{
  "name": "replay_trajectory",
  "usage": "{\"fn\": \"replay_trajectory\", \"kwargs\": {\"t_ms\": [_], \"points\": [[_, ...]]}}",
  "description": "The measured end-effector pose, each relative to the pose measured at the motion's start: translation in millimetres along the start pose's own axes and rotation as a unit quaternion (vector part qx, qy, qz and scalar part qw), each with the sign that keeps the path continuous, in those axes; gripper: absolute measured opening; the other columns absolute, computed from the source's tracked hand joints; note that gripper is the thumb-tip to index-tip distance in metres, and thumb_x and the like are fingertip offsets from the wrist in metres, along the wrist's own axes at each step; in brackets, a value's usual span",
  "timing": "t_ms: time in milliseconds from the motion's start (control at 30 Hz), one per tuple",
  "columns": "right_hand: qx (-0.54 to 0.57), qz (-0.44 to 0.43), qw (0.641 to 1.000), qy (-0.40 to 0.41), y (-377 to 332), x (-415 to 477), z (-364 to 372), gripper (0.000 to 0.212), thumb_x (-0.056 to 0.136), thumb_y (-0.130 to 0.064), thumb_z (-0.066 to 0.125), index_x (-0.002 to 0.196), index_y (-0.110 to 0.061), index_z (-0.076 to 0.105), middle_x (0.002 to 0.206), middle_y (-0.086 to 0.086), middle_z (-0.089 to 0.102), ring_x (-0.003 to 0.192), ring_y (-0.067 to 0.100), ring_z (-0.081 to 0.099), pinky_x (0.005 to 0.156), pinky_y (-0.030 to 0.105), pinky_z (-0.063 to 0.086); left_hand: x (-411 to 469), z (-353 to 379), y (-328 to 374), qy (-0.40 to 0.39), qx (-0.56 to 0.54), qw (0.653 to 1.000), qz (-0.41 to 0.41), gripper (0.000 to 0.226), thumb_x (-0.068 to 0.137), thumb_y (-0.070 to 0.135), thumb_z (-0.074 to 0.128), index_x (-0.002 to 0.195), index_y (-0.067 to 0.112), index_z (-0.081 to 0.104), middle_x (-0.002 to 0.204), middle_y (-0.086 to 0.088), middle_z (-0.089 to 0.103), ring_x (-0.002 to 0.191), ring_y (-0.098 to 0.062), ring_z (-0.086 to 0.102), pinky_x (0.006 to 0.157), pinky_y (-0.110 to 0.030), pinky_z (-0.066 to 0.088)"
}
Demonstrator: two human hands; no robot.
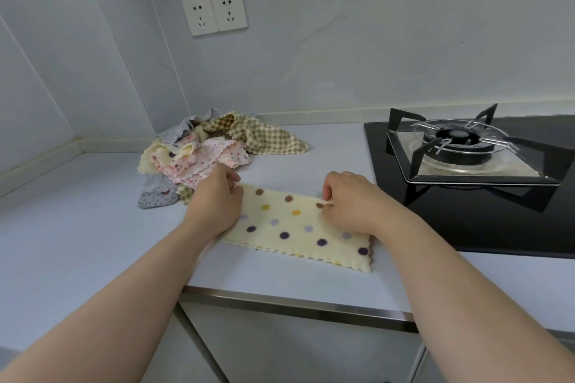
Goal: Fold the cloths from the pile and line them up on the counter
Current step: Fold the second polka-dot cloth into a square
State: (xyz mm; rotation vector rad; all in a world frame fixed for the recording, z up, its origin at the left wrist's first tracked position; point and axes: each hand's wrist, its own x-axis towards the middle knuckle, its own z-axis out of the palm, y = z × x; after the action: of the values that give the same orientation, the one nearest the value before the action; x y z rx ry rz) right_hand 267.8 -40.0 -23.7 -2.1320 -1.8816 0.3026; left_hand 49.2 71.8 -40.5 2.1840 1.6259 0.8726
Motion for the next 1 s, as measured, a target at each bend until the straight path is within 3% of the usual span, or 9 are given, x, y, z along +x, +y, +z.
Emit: {"fn": "replay_trajectory", "kwargs": {"t_ms": [67, 200, 333, 467, 567, 700, 800, 900, 1000], "points": [[0.062, -0.001, 0.998, -0.022, -0.8, -2.0, -2.9, 0.02, 0.09, -0.023, 0.055, 0.106, -0.023, 0.043, 0.105, -0.002, 0.053, 0.094, 0.021, 0.054, 0.076, 0.036, 0.047, 0.2, -3.2, 2.2, 0.017, -0.041, 0.999, 0.001, 0.013, 0.095, 0.014, 0.057, 0.104, 0.014, 0.048, 0.087, 0.004, 0.054, 0.074, -0.01, 0.048, 0.06, -0.023, 0.036], [0.105, -0.01, 0.993, -0.047, 1.7, -3.9, -9.5, 0.027, 0.086, -0.02, 0.059, 0.101, -0.031, 0.039, 0.099, 0.001, 0.062, 0.09, 0.024, 0.061, 0.076, 0.042, 0.053, 0.1, -8.9, 8.4, 0.027, -0.087, 0.996, -0.006, 0.014, 0.093, 0.004, 0.055, 0.09, 0.017, 0.052, 0.085, 0.006, 0.053, 0.076, -0.015, 0.048, 0.063, -0.023, 0.039], [0.144, -0.055, 0.985, -0.079, 2.3, -4.1, -16.4, 0.026, 0.092, -0.023, 0.057, 0.103, -0.038, 0.039, 0.093, -0.004, 0.064, 0.069, 0.012, 0.053, 0.063, 0.027, 0.045, -2.5, -12.6, 16.5, 0.016, -0.098, 0.995, -0.017, 0.032, 0.092, -0.003, 0.046, 0.078, 0.018, 0.066, 0.094, 0.006, 0.061, 0.093, -0.019, 0.053, 0.074, -0.029, 0.039], [0.221, -0.078, 0.965, -0.121, 2.4, -7.2, -21.2, 0.024, 0.096, -0.021, 0.054, 0.1, -0.044, 0.059, 0.074, -0.007, 0.056, 0.059, 0.01, 0.052, 0.067, 0.029, 0.047, -3.6, -16.9, 27.9, 0.029, -0.134, 0.99, -0.035, 0.035, 0.093, 0.004, 0.048, 0.082, 0.026, 0.072, 0.094, 0.019, 0.061, 0.089, -0.013, 0.056, 0.071, -0.03, 0.045], [0.266, -0.084, 0.951, -0.134, -2.0, -10.1, -25.2, 0.028, 0.094, -0.014, 0.055, 0.093, -0.031, 0.076, 0.062, -0.017, 0.055, 0.058, 0.008, 0.048, 0.063, 0.024, 0.043, -7.2, -23.3, 37.2, 0.04, -0.158, 0.986, -0.024, 0.036, 0.091, 0.004, 0.049, 0.082, 0.027, 0.075, 0.094, 0.019, 0.064, 0.075, -0.004, 0.055, 0.063, -0.027, 0.047], [0.371, -0.084, 0.911, -0.161, -2.5, -11.2, -28.6, 0.054, 0.076, 0.011, 0.037, 0.094, -0.015, 0.081, 0.073, 0.008, 0.061, 0.059, 0.013, 0.05, 0.055, 0.023, 0.041, -10.9, -31.4, 46.9, 0.045, -0.186, 0.981, -0.016, 0.037, 0.087, 0.003, 0.052, 0.079, 0.029, 0.077, 0.09, 0.017, 0.067, 0.059, -0.012, 0.051, 0.055, -0.027, 0.044], [0.346, -0.136, 0.915, -0.16, 1.9, -11.6, -29.1, 0.059, 0.074, 0.022, 0.046, 0.106, -0.016, 0.078, 0.094, 0.013, 0.074, 0.072, 0.012, 0.059, 0.065, 0.022, 0.045, -13.8, -35.7, 53.3, 0.036, -0.206, 0.978, -0.007, 0.036, 0.084, 0.001, 0.055, 0.079, 0.028, 0.078, 0.085, 0.016, 0.069, 0.062, -0.02, 0.051, 0.057, -0.034, 0.044], [0.361, -0.156, 0.909, -0.14, 3.6, -9.9, -26.3, 0.036, 0.081, 0.008, 0.067, 0.106, -0.016, 0.077, 0.089, 0.009, 0.074, 0.077, 0.009, 0.062, 0.076, 0.02, 0.05, -19.3, -39.1, 62.2, 0.016, -0.216, 0.976, 0.007, 0.032, 0.083, 0.002, 0.059, 0.08, 0.028, 0.079, 0.083, 0.01, 0.071, 0.061, -0.017, 0.05, 0.057, -0.031, 0.043], [0.353, -0.141, 0.924, -0.038, -0.6, -7.5, -22.3, 0.011, 0.08, -0.023, 0.082, 0.087, -0.015, 0.078, 0.067, 0.007, 0.061, 0.061, 0.008, 0.049, 0.061, 0.019, 0.041, -25.8, -42.3, 70.6, -0.024, -0.248, 0.968, 0.038, 0.018, 0.087, 0.016, 0.068, 0.081, 0.027, 0.08, 0.088, 0.01, 0.072, 0.069, -0.003, 0.06, 0.062, -0.024, 0.046]]}}
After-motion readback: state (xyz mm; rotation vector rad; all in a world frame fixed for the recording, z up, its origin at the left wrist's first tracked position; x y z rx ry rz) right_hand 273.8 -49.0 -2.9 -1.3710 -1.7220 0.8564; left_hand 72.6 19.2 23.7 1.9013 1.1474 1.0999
